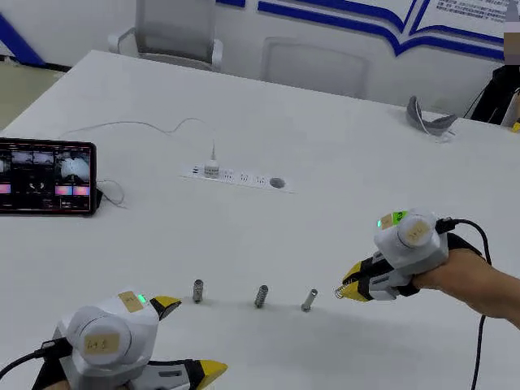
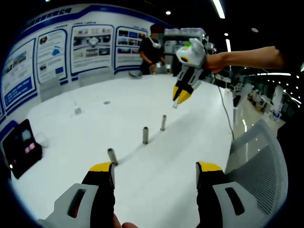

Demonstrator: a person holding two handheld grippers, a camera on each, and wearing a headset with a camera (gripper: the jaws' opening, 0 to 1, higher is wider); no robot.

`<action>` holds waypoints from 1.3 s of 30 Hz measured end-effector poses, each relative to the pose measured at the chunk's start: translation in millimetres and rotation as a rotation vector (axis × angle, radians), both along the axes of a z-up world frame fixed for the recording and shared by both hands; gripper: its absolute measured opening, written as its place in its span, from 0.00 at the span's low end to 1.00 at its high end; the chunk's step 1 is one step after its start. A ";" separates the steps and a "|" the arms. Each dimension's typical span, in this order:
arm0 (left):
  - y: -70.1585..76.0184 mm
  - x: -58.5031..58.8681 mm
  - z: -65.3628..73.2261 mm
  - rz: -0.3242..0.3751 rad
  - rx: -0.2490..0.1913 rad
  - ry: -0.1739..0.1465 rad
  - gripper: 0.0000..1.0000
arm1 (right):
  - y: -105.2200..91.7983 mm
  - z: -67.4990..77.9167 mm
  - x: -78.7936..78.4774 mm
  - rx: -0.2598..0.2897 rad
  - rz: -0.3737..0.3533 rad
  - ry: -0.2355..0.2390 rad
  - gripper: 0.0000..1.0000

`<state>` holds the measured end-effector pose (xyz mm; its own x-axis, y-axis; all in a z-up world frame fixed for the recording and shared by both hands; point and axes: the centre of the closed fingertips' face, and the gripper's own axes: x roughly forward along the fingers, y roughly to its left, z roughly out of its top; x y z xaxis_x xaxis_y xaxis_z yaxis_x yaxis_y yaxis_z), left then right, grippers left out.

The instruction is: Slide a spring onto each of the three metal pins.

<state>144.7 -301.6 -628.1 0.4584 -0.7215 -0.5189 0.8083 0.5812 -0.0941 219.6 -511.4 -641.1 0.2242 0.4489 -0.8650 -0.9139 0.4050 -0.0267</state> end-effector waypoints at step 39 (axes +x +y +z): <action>31.9 -5.6 -8.6 0.061 0.032 0.027 0.71 | 31.5 -39.1 15.6 -0.078 0.107 0.053 0.13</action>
